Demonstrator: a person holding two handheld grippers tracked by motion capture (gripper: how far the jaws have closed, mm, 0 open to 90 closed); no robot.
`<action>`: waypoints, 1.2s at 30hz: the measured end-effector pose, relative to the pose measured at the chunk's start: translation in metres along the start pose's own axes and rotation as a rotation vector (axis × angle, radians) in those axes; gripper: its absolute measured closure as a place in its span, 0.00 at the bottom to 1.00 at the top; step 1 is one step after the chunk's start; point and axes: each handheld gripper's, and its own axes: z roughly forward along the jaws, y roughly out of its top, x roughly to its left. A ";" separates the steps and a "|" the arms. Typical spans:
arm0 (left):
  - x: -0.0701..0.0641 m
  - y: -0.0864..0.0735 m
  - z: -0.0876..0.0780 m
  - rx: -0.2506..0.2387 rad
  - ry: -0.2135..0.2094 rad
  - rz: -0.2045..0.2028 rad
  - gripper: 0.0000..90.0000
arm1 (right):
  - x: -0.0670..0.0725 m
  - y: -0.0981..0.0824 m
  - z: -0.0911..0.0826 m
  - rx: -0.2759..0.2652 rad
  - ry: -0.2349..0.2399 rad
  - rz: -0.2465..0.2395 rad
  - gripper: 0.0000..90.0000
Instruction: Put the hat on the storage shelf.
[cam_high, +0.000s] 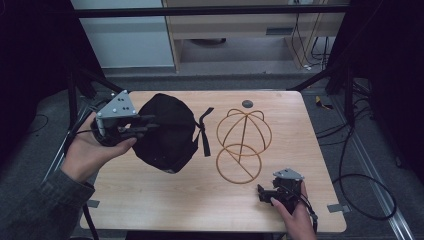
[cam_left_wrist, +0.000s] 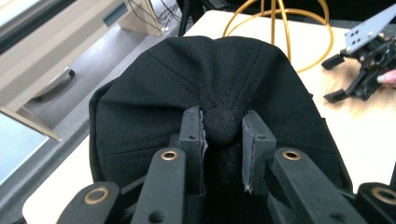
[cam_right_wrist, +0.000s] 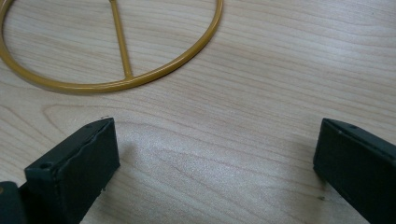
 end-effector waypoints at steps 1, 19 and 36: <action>-0.001 0.002 0.000 -0.014 0.000 -0.003 0.81 | 0.000 0.000 0.000 0.001 0.000 -0.001 0.00; -0.014 0.053 0.012 -0.091 -0.012 0.034 0.81 | 0.000 0.000 0.000 0.001 -0.001 -0.006 0.00; -0.019 0.077 0.024 -0.133 -0.038 0.037 0.81 | 0.000 0.000 0.000 0.002 -0.001 0.001 0.00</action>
